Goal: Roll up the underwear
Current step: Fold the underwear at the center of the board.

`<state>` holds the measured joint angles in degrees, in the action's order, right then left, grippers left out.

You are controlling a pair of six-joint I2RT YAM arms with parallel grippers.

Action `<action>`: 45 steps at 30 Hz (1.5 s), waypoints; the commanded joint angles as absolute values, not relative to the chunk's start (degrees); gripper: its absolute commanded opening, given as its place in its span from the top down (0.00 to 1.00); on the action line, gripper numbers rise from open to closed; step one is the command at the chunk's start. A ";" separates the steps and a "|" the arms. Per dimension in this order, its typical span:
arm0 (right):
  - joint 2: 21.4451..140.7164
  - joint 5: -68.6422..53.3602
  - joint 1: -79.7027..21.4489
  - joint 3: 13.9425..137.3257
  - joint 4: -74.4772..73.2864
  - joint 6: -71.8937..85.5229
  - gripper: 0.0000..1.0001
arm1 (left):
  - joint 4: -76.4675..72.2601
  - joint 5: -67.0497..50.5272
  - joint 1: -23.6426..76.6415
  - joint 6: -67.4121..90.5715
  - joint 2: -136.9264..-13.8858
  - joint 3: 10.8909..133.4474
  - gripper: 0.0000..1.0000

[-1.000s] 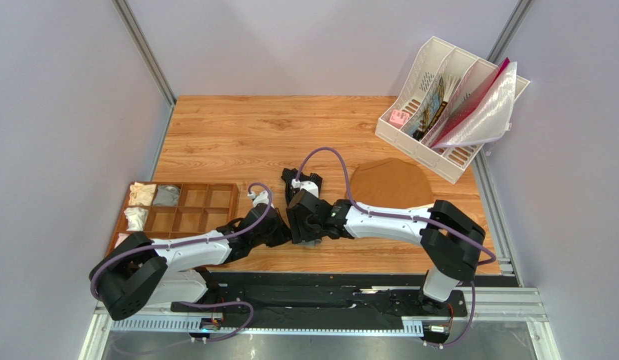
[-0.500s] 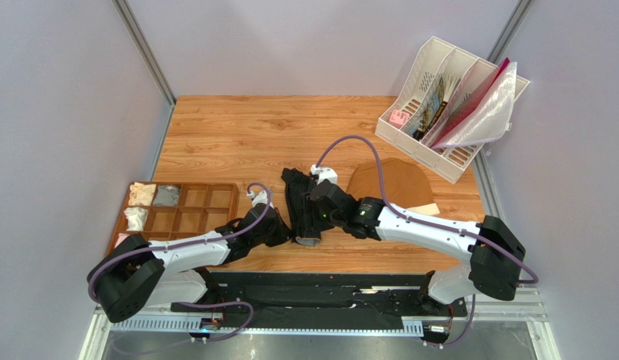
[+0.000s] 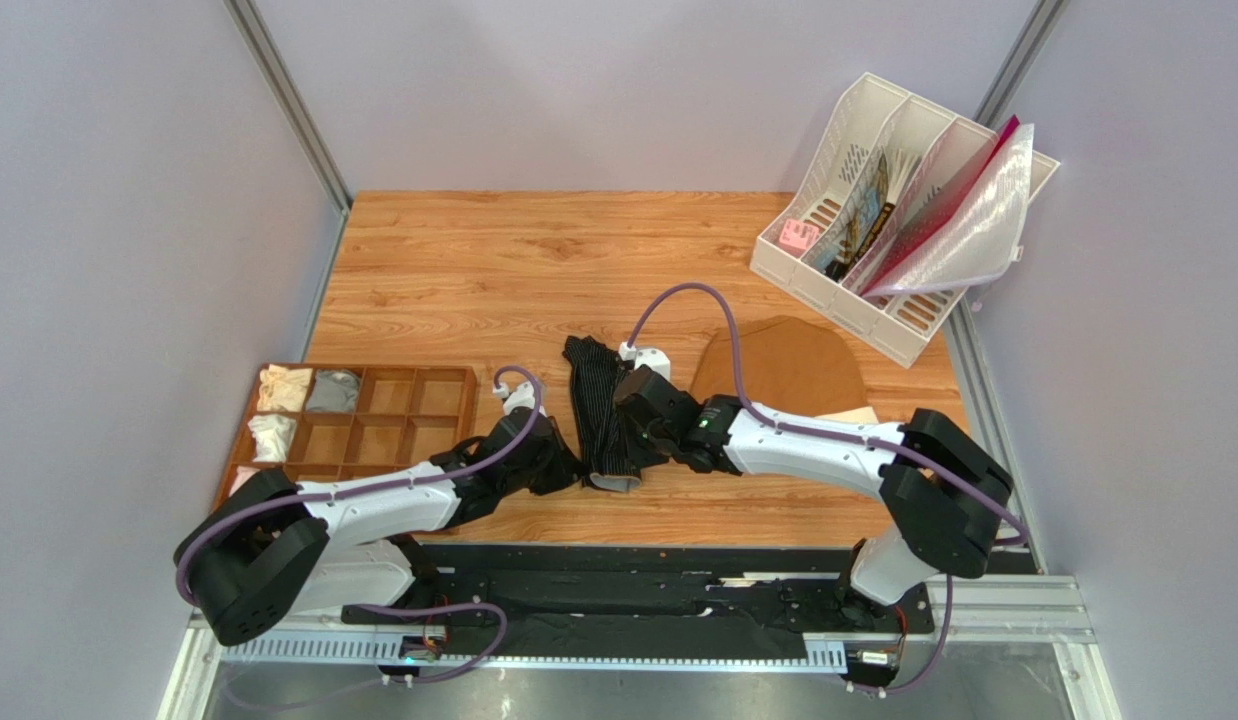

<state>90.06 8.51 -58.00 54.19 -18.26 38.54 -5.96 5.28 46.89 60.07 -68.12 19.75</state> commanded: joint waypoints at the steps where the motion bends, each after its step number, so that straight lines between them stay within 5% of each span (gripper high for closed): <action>1: 92.80 6.42 -58.27 55.46 -13.98 38.85 0.80 | -6.24 6.24 47.11 59.68 -66.97 19.34 1.00; 17: 99.23 5.36 -59.50 56.43 -13.80 40.60 0.82 | -4.75 6.68 47.11 59.59 -65.49 19.42 0.99; 29: 100.20 6.15 -59.50 56.60 -14.77 41.22 0.82 | 0.36 7.21 47.11 60.64 -50.80 16.09 0.54; 45: 100.20 5.10 -59.50 56.34 -13.89 41.48 0.82 | -12.21 3.43 47.11 60.73 -64.41 15.29 0.48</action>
<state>99.04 5.43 -59.11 56.25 -13.78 40.75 -7.35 4.51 46.89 60.40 -62.57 16.05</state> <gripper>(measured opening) 0.178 0.513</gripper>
